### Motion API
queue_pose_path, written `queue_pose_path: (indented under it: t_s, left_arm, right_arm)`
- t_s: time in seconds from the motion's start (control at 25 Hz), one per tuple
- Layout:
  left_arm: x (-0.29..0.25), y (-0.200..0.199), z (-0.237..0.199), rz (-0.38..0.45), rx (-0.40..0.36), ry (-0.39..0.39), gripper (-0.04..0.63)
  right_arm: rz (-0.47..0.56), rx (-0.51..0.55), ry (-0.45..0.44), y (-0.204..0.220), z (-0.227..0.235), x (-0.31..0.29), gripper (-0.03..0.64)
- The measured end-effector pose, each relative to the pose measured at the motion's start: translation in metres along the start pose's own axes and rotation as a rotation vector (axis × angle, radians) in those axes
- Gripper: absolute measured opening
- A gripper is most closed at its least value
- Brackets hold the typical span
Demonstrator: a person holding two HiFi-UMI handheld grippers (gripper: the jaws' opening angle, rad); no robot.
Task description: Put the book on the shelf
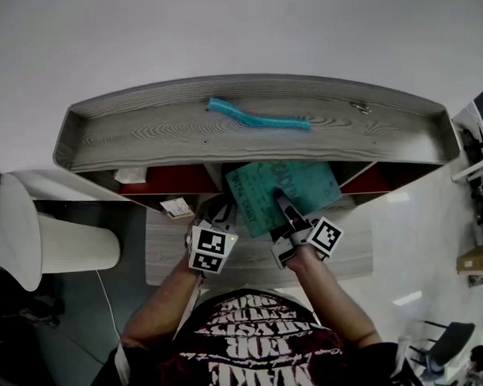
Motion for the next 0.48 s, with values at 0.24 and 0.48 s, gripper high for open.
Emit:
queue_pose_path:
  t_s: [0.24,0.48]
  left_arm:
    - [-0.005,-0.003,0.0,0.01,0.012,0.003,0.005]
    - [-0.006,-0.005,-0.001,0.013,0.03,0.005,0.005]
  right_arm:
    - [-0.053,-0.049,-0.015,0.009,0.006,0.003,0.27]
    - [-0.102,-0.072,-0.039,0.014,0.004,0.017,0.289]
Point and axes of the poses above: the fingertips, and each gripper's own axes: x backward along the fingers, z to its right, y out of its underside, the point moved 8 cm from there along x, backward along the fingers, and after that the axes turned 2 degrees about -y, right-handed, at the moved point
